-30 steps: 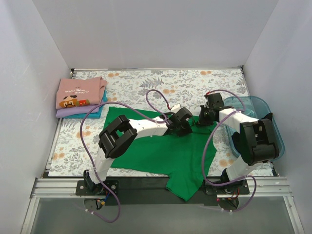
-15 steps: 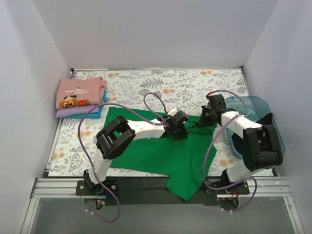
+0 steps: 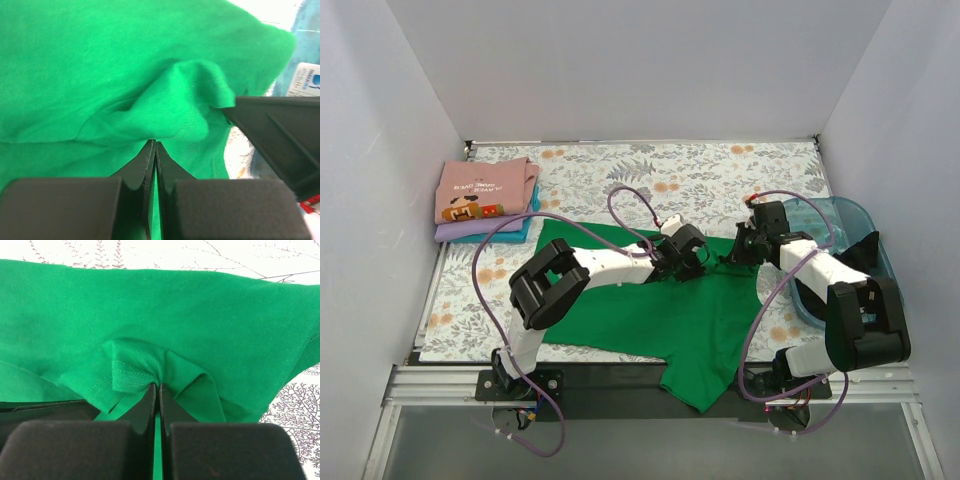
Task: Fold and stack the t-shirts
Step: Fold the tshirt
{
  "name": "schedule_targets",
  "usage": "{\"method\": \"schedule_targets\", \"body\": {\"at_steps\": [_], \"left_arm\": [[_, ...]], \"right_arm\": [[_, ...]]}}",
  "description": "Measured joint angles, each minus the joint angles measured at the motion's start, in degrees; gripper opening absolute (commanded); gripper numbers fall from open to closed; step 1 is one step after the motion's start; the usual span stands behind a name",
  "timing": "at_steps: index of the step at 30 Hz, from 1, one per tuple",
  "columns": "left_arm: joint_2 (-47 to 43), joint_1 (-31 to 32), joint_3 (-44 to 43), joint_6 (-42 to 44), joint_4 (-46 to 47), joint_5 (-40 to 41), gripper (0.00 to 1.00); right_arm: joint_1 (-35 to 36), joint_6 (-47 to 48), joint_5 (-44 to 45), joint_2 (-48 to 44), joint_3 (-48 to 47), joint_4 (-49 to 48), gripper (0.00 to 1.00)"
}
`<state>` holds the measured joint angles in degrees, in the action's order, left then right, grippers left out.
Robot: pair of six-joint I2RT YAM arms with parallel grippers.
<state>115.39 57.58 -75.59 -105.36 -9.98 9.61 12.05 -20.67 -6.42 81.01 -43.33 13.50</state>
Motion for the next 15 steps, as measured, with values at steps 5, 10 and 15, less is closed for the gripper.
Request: {"method": "schedule_targets", "body": {"at_steps": [5, 10, 15], "left_arm": [[0.59, -0.02, -2.69, 2.32, 0.26, -0.07, 0.12], [2.56, -0.02, -6.29, 5.33, 0.55, -1.25, 0.23], [6.62, -0.04, -10.16, 8.11, -0.81, -1.53, 0.24]], "right_arm": [[-0.02, 0.13, -0.24, -0.22, -0.02, -0.02, 0.01], [-0.04, 0.37, -0.48, -0.11, -0.02, -0.02, 0.01], [-0.04, 0.74, -0.85, 0.09, -0.02, -0.02, 0.01]]}}
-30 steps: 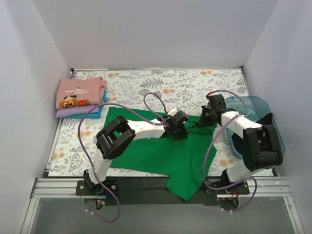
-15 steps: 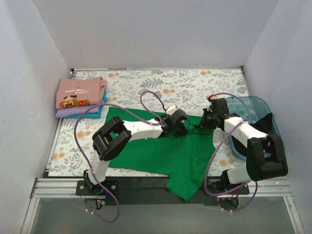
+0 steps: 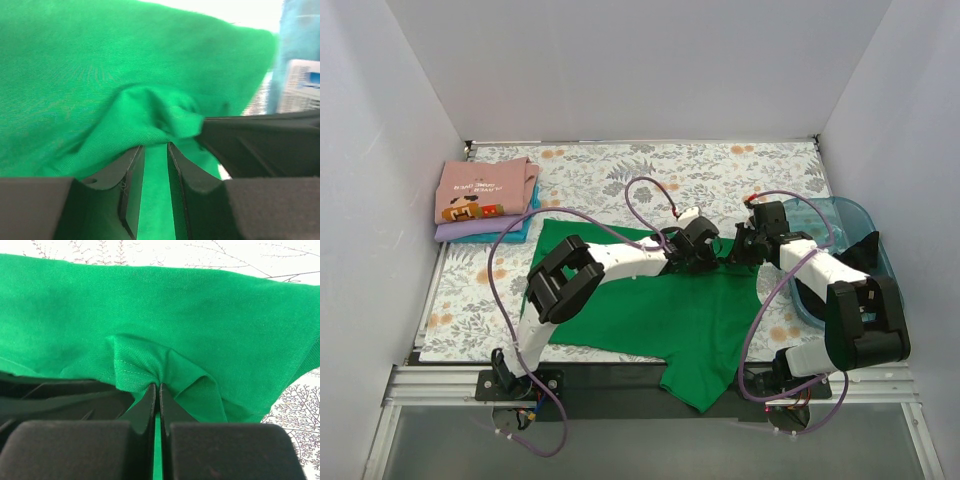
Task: Fold and stack the t-shirts
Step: Fold the tshirt
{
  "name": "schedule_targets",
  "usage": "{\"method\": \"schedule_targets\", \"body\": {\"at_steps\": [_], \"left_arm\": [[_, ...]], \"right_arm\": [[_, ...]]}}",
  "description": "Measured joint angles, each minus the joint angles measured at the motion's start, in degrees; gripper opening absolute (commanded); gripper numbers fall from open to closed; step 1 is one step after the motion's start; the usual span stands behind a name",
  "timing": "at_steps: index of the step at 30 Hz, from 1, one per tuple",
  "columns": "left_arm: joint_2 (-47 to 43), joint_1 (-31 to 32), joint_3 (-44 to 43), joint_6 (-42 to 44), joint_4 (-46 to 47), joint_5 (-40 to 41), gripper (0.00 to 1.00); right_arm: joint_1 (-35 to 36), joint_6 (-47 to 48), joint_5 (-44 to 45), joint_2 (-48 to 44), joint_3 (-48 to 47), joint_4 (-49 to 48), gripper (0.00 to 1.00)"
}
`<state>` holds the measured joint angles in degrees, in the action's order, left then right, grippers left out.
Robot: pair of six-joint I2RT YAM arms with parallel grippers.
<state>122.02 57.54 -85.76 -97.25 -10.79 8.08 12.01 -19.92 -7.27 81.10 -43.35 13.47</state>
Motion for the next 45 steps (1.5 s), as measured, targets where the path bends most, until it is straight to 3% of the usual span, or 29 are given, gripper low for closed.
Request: {"method": "schedule_targets", "body": {"at_steps": [7, 12, 13, 18, 29, 45], "left_arm": [[3.04, 0.09, -3.78, 1.46, -4.74, 2.47, 0.22], [4.42, 0.24, -8.5, 2.32, -9.29, 5.38, 0.09], [4.98, 0.24, -9.62, 2.38, -10.32, 5.99, 0.0], [6.88, 0.26, -11.78, 3.52, -12.61, 7.37, 0.0], [-3.15, 2.21, 0.96, 7.89, -8.57, 6.84, 0.0], [-10.03, 2.32, 7.5, 13.79, -10.25, -2.23, 0.0]], "right_arm": [[0.0, 0.42, -0.04, 0.0, 0.0, 0.0, 0.01], [0.0, 0.44, -0.02, 0.0, 0.0, 0.0, 0.01], [0.0, 0.44, -0.04, 0.0, 0.0, 0.0, 0.01], [0.0, 0.44, 0.0, -0.17, 0.0, 0.0, 0.01], [0.0, 0.42, -0.85, -8.81, 4.26, 0.09, 0.01], [0.0, 0.74, -2.51, -20.61, 10.95, 7.72, 0.01]]}}
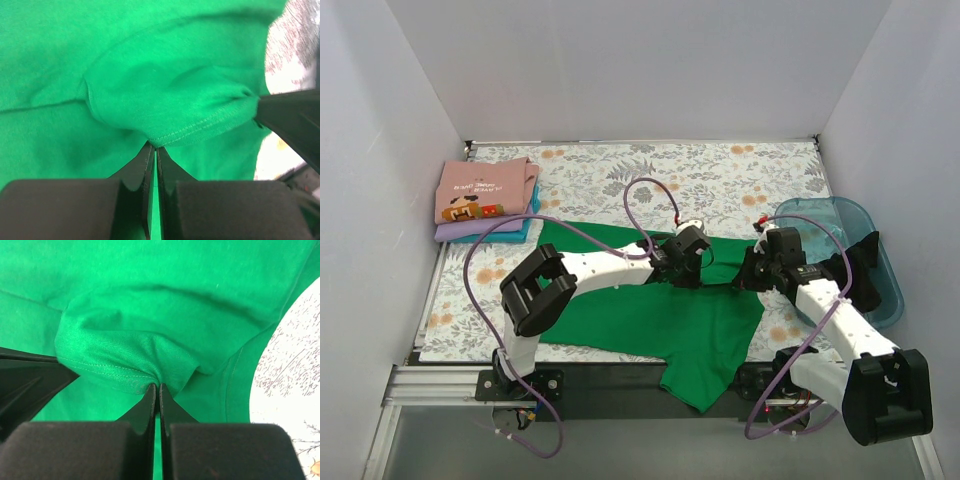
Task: Fold and stack the t-shirts
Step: Fold the tshirt
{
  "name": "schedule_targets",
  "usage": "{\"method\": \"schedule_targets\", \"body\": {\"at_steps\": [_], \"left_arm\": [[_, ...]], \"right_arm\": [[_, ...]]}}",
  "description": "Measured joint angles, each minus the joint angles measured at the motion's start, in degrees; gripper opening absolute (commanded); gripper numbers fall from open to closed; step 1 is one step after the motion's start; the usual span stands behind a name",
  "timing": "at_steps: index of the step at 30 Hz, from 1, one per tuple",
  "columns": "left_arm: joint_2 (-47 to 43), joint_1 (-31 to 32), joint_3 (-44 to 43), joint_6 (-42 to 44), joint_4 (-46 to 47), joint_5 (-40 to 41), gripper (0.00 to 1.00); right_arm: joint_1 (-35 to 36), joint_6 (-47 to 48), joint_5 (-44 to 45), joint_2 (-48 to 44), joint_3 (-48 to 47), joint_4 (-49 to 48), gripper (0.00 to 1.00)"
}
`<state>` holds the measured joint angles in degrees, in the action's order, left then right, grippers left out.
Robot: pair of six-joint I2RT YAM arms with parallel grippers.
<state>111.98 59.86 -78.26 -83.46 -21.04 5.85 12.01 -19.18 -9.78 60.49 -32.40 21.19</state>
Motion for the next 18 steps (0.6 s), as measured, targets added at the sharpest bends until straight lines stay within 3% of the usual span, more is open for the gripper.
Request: {"method": "schedule_targets", "body": {"at_steps": [16, 18], "left_arm": [[-1.6, 0.0, -1.7, 7.78, -10.01, -7.72, 0.0], [-1.6, 0.0, -1.7, 8.26, -10.97, -8.52, 0.19]], "right_arm": [[0.2, 1.42, -5.68, -7.13, 4.48, 5.38, 0.01], [0.35, 1.33, -6.16, -7.41, 4.59, 6.19, 0.1]]}}
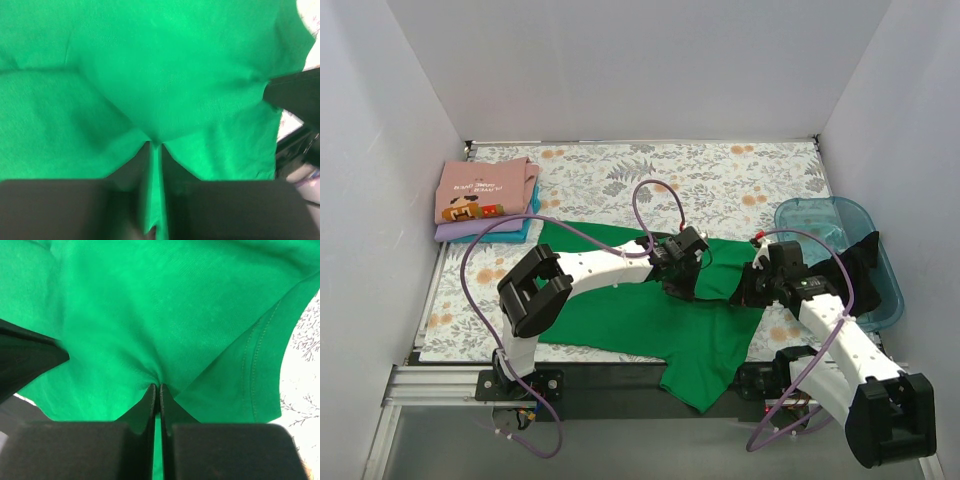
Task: Fold and stack the t-shirts
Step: Fold the tshirt
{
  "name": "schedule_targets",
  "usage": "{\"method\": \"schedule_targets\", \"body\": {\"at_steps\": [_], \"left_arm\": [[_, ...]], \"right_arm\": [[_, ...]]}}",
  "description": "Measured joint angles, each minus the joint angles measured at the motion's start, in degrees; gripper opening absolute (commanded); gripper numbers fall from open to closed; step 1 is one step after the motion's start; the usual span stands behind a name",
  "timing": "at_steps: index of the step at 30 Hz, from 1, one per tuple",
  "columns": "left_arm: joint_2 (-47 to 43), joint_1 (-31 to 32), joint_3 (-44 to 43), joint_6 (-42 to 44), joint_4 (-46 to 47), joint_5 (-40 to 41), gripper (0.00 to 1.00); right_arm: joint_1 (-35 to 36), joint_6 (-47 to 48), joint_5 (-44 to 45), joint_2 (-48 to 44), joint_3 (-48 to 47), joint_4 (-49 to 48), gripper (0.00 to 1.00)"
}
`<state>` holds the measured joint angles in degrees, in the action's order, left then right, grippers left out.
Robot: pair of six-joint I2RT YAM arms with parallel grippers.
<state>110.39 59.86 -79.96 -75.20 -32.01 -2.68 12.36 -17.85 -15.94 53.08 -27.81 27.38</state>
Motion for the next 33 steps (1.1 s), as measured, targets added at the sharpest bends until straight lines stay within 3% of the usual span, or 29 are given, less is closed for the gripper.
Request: {"method": "schedule_targets", "body": {"at_steps": [1, 3, 4, 5, 6, 7, 13, 18, 24, 28, 33], "left_arm": [[0.02, 0.0, 0.0, 0.33, -0.52, -0.63, 0.48], [0.02, 0.02, 0.0, 1.14, -1.4, -1.86, 0.72], [0.0, 0.13, 0.0, 1.18, -1.68, -2.4, 0.94], [0.0, 0.15, 0.0, 1.66, -1.88, -2.86, 0.97], [0.0, 0.17, 0.0, 1.68, -2.08, -3.37, 0.97], [0.0, 0.22, 0.0, 1.62, -2.25, -3.76, 0.97], [-5.01, 0.33, 2.36, 1.77, -2.99, -2.34, 0.97], [-14.38, -1.51, 4.79, -0.04, -3.43, 2.75, 0.98], [-19.82, -15.52, 10.75, -2.14, -1.11, 5.49, 0.98], [-18.75, -26.95, 15.34, -2.78, 1.22, 6.4, 0.98], [-14.56, -35.54, 16.74, -3.02, 4.68, 7.48, 0.98]], "right_arm": [[0.11, 0.02, -0.09, -0.2, 0.0, 0.39, 0.15], [0.13, -0.13, -0.37, -0.94, 0.17, 1.2, 0.27], [0.13, -0.15, -0.63, -1.64, 0.28, 1.68, 0.38], [0.13, -0.33, -0.81, -2.47, 0.31, 2.4, 0.76], [0.13, -0.48, -1.05, -3.37, 0.31, 2.97, 0.94], [0.13, -0.31, -1.16, -4.46, 0.31, 3.48, 0.98], [0.17, 0.22, -1.81, -10.03, -1.68, 5.81, 0.98], [0.17, 0.22, -1.31, -7.89, -6.67, 5.7, 0.98], [0.2, -0.02, -0.35, 1.88, -9.18, 2.01, 0.98], [0.17, 0.07, 2.54, 11.63, -11.43, -0.87, 0.98], [0.15, 0.17, 6.75, 27.56, -17.59, -4.76, 0.98]]}}
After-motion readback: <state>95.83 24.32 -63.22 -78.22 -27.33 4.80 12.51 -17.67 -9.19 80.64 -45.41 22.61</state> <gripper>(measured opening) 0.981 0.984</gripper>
